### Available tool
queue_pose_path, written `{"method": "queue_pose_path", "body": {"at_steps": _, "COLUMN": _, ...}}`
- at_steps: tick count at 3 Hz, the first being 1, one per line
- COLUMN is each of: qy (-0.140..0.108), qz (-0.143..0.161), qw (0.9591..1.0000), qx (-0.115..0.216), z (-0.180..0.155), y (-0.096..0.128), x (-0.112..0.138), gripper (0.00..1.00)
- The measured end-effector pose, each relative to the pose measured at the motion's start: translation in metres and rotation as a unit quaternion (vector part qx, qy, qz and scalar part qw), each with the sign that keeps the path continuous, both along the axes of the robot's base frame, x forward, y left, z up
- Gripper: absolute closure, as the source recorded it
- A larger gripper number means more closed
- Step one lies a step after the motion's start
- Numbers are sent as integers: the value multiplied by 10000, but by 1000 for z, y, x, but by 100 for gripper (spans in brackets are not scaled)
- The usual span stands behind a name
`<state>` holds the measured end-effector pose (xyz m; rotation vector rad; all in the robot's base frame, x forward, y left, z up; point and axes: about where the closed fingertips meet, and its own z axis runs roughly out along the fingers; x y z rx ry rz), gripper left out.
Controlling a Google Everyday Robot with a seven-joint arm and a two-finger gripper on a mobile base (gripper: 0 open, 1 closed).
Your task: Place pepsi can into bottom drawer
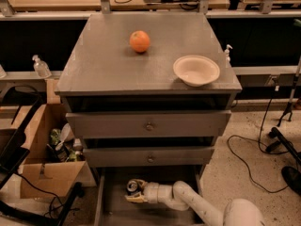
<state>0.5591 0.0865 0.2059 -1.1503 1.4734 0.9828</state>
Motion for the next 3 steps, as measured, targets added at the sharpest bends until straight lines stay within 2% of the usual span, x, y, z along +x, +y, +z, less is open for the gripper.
{"method": "queue_pose_path", "body": {"at_steps": 1, "qy": 5, "qz": 16, "qw": 10000, "qx": 10, "z": 0, "y": 2, "x": -1, "gripper": 11}}
{"method": "queue_pose_path", "body": {"at_steps": 2, "qy": 9, "qz": 28, "qw": 10000, "qx": 17, "z": 0, "y": 4, "x": -2, "gripper": 0}}
{"method": "queue_pose_path", "body": {"at_steps": 3, "qy": 9, "qz": 28, "qw": 10000, "qx": 17, "z": 0, "y": 4, "x": -2, "gripper": 0}}
